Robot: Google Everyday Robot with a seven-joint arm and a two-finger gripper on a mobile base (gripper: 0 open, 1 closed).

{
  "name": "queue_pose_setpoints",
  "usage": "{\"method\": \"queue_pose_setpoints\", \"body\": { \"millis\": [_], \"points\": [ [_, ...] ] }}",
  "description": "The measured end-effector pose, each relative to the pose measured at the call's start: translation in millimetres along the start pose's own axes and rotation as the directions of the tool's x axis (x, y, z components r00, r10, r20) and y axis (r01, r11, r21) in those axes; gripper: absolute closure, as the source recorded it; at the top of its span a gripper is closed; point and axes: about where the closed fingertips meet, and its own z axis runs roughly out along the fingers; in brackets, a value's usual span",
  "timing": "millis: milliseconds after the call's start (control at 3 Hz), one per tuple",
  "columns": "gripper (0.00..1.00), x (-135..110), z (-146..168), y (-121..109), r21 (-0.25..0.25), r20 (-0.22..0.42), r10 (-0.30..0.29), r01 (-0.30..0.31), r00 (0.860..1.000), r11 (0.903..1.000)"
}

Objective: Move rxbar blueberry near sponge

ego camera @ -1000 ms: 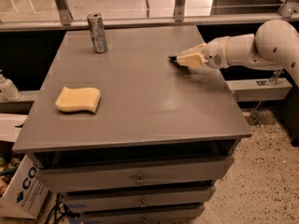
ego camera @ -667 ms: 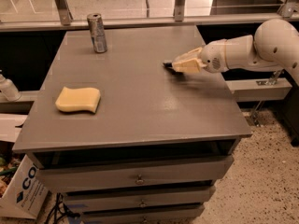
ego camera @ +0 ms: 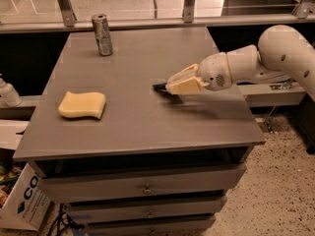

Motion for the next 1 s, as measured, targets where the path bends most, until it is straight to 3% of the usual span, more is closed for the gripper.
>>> {"method": "queue_pose_setpoints", "body": {
  "millis": [333, 1000],
  "points": [
    [1.0, -25.4, 17.8, 48.5, -0.125, 0.064, -0.029, 0.037, 0.998, 0.9914],
    [1.0, -26.5, 18.6, 48.6, -0.127, 0.067, -0.033, 0.042, 0.997, 0.991]
  ]
}}
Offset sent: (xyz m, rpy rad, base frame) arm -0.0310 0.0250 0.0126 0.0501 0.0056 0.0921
